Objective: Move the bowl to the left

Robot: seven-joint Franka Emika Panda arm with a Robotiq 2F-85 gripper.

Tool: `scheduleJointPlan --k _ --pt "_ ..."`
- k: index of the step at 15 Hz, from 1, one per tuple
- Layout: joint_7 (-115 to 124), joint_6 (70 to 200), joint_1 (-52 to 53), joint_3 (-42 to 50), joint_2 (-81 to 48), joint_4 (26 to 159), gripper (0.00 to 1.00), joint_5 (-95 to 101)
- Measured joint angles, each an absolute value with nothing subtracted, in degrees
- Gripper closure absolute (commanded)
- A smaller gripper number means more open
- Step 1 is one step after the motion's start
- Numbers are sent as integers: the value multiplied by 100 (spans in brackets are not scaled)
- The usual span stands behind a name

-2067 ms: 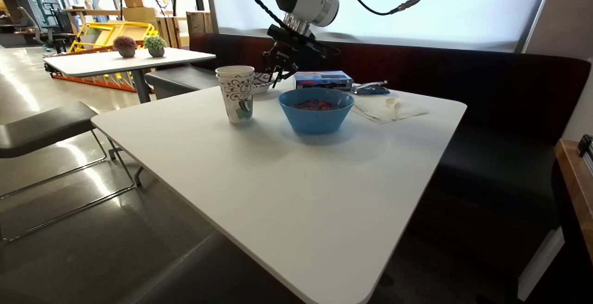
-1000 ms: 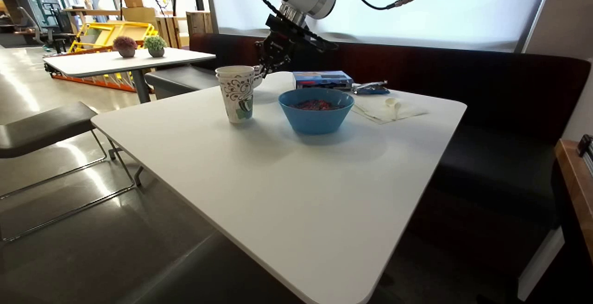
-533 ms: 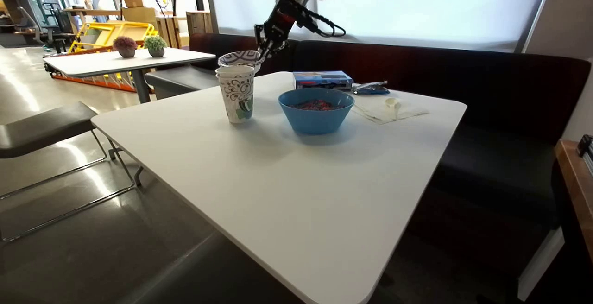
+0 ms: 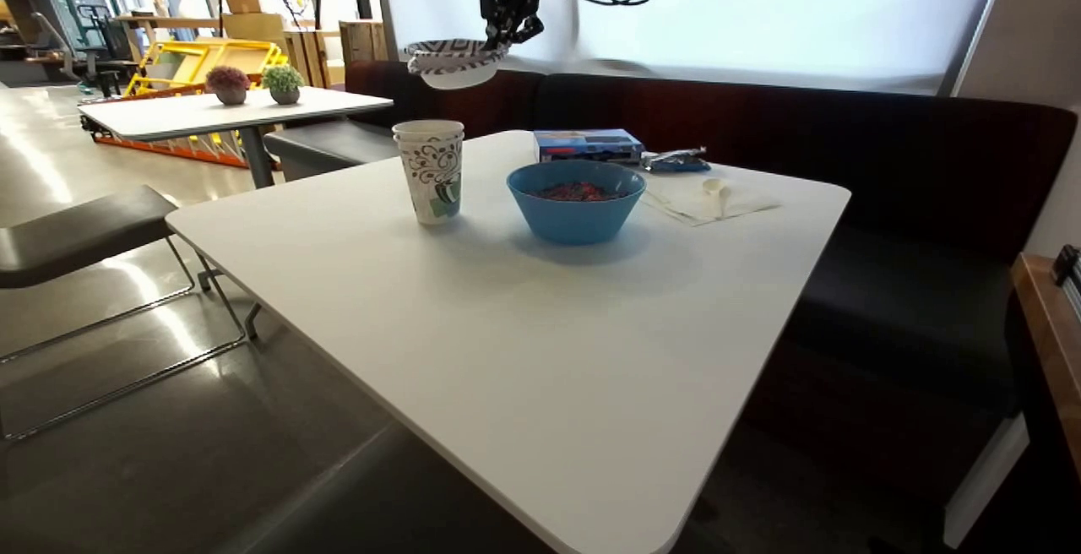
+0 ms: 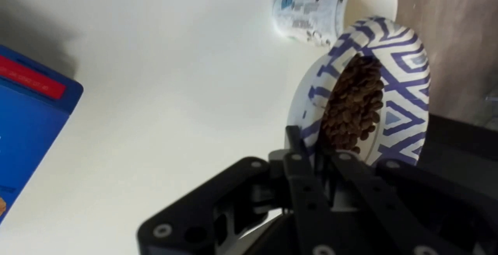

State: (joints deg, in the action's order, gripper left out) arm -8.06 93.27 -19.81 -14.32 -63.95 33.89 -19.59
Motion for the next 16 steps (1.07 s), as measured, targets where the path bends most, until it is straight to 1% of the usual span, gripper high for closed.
scheduleJointPlan --k 3,7,13,14,16 --pt "-1381 8457 -2060 -1493 -6158 3448 98 -1959" --pt "-2024 7628 -1912 -1557 -6047 3528 98 -1905" --pt "-2705 7102 -1177 -1565 -6055 3745 98 -1388" --pt "-2831 7062 -1038 -1564 -6058 3791 90 -1243" --pt "-3069 6995 -807 -1561 -6062 3846 90 -1008"
